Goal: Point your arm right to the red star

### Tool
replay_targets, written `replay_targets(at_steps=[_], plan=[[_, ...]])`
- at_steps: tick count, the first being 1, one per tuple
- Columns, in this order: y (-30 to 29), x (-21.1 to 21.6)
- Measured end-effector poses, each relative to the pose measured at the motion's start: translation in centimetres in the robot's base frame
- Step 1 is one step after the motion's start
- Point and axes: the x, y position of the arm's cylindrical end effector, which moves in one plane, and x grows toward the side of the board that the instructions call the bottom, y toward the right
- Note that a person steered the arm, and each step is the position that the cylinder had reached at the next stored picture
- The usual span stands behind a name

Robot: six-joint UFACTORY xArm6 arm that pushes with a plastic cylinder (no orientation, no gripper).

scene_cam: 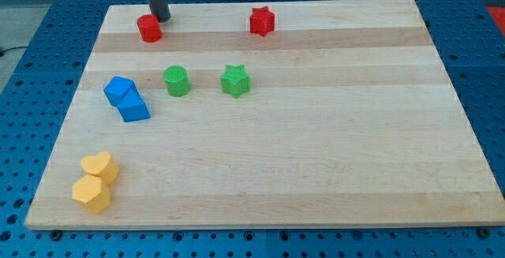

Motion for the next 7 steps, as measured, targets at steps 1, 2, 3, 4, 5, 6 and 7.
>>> replay_targets(at_steps=[1, 2, 3, 4, 5, 6, 7], plan=[[0.6, 0.0], [2.9, 0.0], [7.9, 0.9], [10.2, 1.1], [10.2, 3.4], [10.4, 6.3], [14.0, 7.4]])
